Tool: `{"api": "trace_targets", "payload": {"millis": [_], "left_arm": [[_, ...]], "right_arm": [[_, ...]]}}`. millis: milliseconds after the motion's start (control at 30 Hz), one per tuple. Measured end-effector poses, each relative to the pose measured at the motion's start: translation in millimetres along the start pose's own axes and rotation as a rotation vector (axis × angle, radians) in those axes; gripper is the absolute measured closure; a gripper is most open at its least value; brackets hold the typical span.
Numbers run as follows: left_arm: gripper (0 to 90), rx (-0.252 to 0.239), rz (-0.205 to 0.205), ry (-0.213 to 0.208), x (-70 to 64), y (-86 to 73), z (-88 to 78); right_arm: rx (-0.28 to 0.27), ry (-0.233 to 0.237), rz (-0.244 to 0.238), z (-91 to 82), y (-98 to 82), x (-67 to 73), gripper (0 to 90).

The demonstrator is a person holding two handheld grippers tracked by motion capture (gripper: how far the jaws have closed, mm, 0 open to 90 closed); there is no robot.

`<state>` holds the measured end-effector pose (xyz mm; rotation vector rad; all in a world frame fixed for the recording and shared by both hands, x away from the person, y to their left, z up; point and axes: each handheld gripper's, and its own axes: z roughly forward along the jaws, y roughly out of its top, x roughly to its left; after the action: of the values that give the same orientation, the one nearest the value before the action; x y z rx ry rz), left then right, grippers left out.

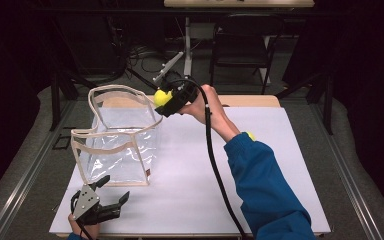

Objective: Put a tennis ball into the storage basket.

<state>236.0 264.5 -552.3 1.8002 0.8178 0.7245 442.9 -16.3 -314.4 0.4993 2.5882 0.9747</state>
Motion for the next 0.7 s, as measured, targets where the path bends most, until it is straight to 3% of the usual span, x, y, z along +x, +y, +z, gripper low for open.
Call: {"api": "trace_targets", "payload": {"millis": [700], "left_arm": [[15.9, 0.005, 0.000, -0.008, -0.5, -0.1, 1.0]], "right_arm": [[0.002, 0.030, -0.017, 21.2, 22.1, 14.7, 25.8]]}}
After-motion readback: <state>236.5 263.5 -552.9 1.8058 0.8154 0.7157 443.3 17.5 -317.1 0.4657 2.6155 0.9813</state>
